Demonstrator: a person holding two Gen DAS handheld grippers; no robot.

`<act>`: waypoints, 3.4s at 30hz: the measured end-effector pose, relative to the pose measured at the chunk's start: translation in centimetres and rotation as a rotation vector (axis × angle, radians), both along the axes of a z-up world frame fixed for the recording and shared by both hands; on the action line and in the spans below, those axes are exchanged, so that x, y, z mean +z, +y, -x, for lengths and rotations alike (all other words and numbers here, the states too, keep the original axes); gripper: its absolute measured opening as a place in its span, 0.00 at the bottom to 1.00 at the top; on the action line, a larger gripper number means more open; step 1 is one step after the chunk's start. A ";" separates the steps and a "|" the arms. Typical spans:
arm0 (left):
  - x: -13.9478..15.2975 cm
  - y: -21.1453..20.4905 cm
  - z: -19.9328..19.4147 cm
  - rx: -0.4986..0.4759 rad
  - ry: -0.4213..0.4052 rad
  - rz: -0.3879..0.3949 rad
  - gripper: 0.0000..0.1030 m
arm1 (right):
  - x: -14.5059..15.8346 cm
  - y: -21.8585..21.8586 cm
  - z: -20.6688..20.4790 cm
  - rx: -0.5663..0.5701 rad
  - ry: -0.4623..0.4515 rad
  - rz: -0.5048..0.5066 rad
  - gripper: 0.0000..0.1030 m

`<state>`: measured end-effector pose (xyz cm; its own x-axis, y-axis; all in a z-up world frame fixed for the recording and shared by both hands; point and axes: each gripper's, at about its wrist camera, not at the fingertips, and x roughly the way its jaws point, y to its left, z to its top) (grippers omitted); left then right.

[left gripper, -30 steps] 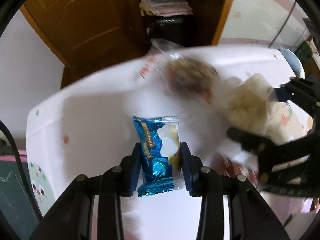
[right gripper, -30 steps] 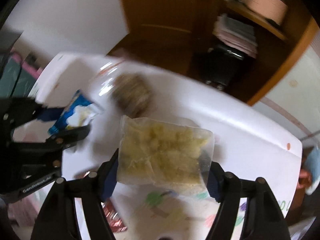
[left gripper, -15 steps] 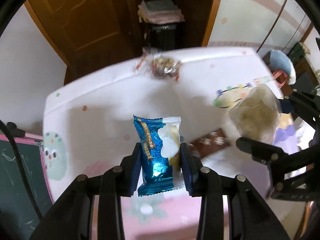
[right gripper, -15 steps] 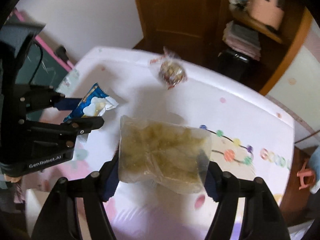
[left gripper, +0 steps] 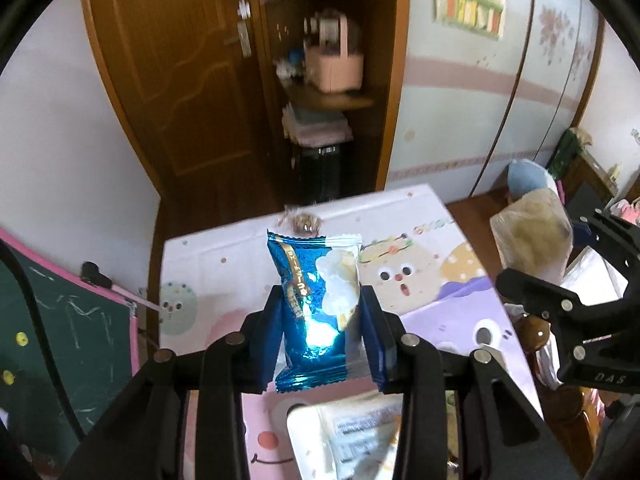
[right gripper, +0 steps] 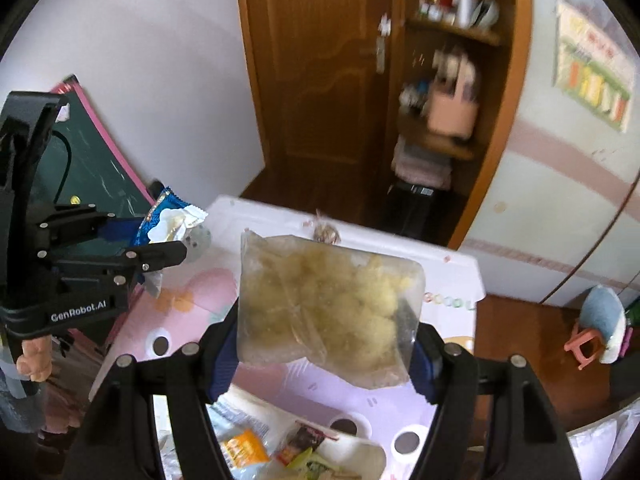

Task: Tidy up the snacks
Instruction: 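Carry the blue cake and noodle bag over the white tray, then open both tools to drop the blue cake and noodle bag in the tray, then move both tools back toward the last two snacks on the tablecloth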

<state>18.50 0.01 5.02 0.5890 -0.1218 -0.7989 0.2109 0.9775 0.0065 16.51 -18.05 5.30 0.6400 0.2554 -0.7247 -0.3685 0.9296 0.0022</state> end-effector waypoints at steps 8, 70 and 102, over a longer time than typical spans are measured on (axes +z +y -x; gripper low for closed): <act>4.2 -0.7 7.2 -0.028 -0.082 0.001 0.34 | 3.5 0.4 7.3 -0.018 -0.140 0.083 0.68; -18.5 -0.6 16.6 0.114 0.150 0.056 0.83 | -16.9 1.6 16.0 -0.249 0.240 -0.026 0.83; -3.4 0.6 14.9 0.066 -0.222 -0.075 0.88 | -5.3 -1.2 12.6 -0.138 0.024 -0.062 0.83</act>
<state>3.57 0.62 1.65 0.7561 -0.0230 -0.6541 0.1324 0.9841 0.1184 3.89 -19.21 0.01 0.6549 0.2111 -0.7256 -0.2366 0.9692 0.0684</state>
